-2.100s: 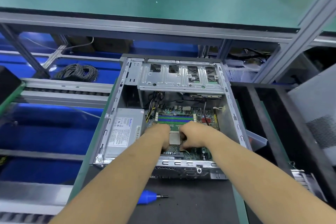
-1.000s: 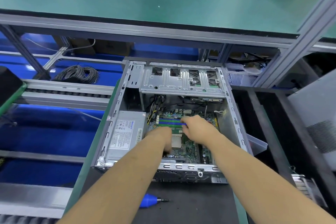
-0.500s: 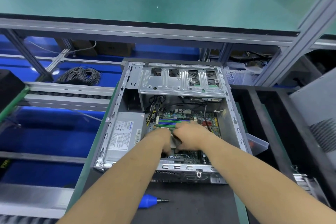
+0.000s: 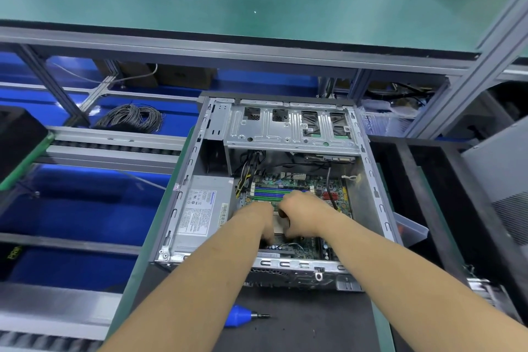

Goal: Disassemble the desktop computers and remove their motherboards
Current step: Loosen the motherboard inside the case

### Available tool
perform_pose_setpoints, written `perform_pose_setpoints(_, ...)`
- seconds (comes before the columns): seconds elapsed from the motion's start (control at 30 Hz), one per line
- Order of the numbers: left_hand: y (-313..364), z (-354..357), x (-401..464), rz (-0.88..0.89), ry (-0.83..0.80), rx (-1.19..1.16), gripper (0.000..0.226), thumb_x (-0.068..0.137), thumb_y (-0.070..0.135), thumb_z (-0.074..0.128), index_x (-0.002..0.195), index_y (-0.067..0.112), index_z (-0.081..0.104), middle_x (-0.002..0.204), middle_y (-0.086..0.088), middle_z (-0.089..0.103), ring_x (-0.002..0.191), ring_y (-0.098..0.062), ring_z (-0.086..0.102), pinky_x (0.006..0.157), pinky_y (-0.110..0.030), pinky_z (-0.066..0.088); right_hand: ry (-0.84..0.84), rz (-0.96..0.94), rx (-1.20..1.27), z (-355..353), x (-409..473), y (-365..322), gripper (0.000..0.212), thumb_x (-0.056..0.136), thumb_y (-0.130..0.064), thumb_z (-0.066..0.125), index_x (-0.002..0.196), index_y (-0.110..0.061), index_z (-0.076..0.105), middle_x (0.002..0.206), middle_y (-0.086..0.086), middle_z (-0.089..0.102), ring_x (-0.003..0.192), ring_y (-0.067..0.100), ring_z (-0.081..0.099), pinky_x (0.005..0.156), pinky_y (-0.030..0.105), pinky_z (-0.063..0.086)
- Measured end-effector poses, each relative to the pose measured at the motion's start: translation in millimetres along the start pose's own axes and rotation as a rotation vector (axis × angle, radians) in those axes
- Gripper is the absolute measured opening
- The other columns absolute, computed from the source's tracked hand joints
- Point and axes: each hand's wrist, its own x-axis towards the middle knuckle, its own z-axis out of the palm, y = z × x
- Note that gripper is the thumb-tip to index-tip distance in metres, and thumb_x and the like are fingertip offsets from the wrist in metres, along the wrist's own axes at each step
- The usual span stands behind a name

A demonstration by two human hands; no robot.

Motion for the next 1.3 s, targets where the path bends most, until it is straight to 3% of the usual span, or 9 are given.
perform_pose_setpoints(0.1, 1, -1, -1, 0.001, 0.002, 0.014, 0.037, 0.079, 0.027, 0.080, 0.074, 0.015, 0.045, 0.073, -0.001, 0.051, 0.086, -0.026, 0.060, 0.080, -0.039, 0.053, -0.008, 0.001, 0.015, 0, 0, 1, 0.018, 0.084, -0.028, 0.065, 0.081, -0.017, 0.052, 0.080, 0.001, 0.053, 0.081, 0.025, 0.053, 0.069, 0.034, 0.038)
perform_pose_setpoints(0.23, 1, -1, -1, 0.010, -0.007, 0.005, 0.036, 0.077, 0.028, 0.082, 0.075, 0.017, 0.048, 0.072, 0.000, 0.053, 0.095, -0.028, 0.065, 0.085, -0.041, 0.055, 0.004, -0.019, 0.000, 0, 2, -5, 0.025, 0.080, -0.037, 0.072, 0.087, -0.018, 0.057, 0.093, 0.001, 0.050, 0.094, 0.025, 0.053, 0.081, 0.038, 0.041)
perform_pose_setpoints(0.47, -3, 2, 2, 0.018, 0.003, -0.057, 0.048, 0.075, 0.028, 0.083, 0.117, 0.014, 0.063, 0.102, -0.003, 0.064, 0.100, -0.026, 0.065, 0.093, -0.042, 0.055, -0.039, -0.014, 0.066, -2, 6, -10, 0.018, 0.071, -0.022, 0.080, 0.078, -0.022, 0.064, 0.085, 0.003, 0.062, 0.075, 0.023, 0.060, 0.058, 0.030, 0.045)
perform_pose_setpoints(0.7, -4, 1, 1, 0.031, -0.001, -0.061, 0.048, 0.077, 0.029, 0.083, 0.118, 0.012, 0.063, 0.108, -0.007, 0.067, 0.105, -0.028, 0.065, 0.095, -0.043, 0.054, -0.001, 0.033, 0.150, -2, 7, -7, 0.023, 0.067, -0.028, 0.080, 0.075, -0.020, 0.059, 0.083, 0.000, 0.058, 0.074, 0.021, 0.061, 0.063, 0.039, 0.057)
perform_pose_setpoints(0.83, -2, 0, 2, 0.031, 0.011, -0.062, 0.035, 0.076, 0.030, 0.084, 0.092, 0.012, 0.058, 0.080, 0.000, 0.058, 0.090, -0.025, 0.063, 0.087, -0.039, 0.056, 0.086, 0.044, 0.191, -5, 3, -1, 0.025, 0.069, -0.029, 0.074, 0.070, -0.027, 0.049, 0.081, -0.006, 0.048, 0.070, 0.013, 0.051, 0.054, 0.027, 0.039)
perform_pose_setpoints(0.93, -2, -1, 3, 0.009, 0.087, -0.139, 0.036, 0.072, 0.029, 0.083, 0.074, 0.017, 0.049, 0.070, 0.001, 0.054, 0.071, -0.019, 0.057, 0.067, -0.033, 0.052, 0.201, 0.095, 0.410, -9, -7, 6, 0.016, 0.072, -0.027, 0.074, 0.080, -0.025, 0.060, 0.085, -0.006, 0.056, 0.078, 0.016, 0.057, 0.063, 0.030, 0.049)
perform_pose_setpoints(1.0, -2, -3, 1, 0.008, 0.174, -0.245, 0.035, 0.071, 0.033, 0.081, 0.073, 0.016, 0.051, 0.067, 0.000, 0.054, 0.063, -0.016, 0.053, 0.059, -0.029, 0.045, 0.324, 0.146, 0.647, -16, -19, 8, 0.028, 0.073, -0.028, 0.077, 0.098, -0.021, 0.065, 0.093, -0.005, 0.062, 0.086, 0.015, 0.060, 0.075, 0.029, 0.053)
perform_pose_setpoints(1.17, 10, -15, -11, 0.323, 0.228, -0.708, 0.055, 0.067, 0.035, 0.087, 0.115, 0.024, 0.061, 0.099, -0.001, 0.070, 0.088, -0.016, 0.068, 0.081, -0.033, 0.057, 0.549, 0.178, 1.245, -41, -57, 15, 0.040, 0.082, -0.015, 0.077, 0.119, -0.024, 0.063, 0.093, 0.002, 0.068, 0.079, 0.013, 0.063, 0.076, 0.027, 0.054)
perform_pose_setpoints(1.3, 44, -34, -31, 0.550, 0.280, -0.878, 0.066, 0.057, 0.041, 0.093, 0.115, 0.031, 0.062, 0.099, -0.004, 0.073, 0.085, -0.010, 0.069, 0.082, -0.030, 0.057, 0.665, 0.090, 1.540, -55, -92, 39, 0.032, 0.086, 0.004, 0.069, 0.106, -0.020, 0.069, 0.086, -0.001, 0.067, 0.075, 0.011, 0.066, 0.065, 0.024, 0.054)
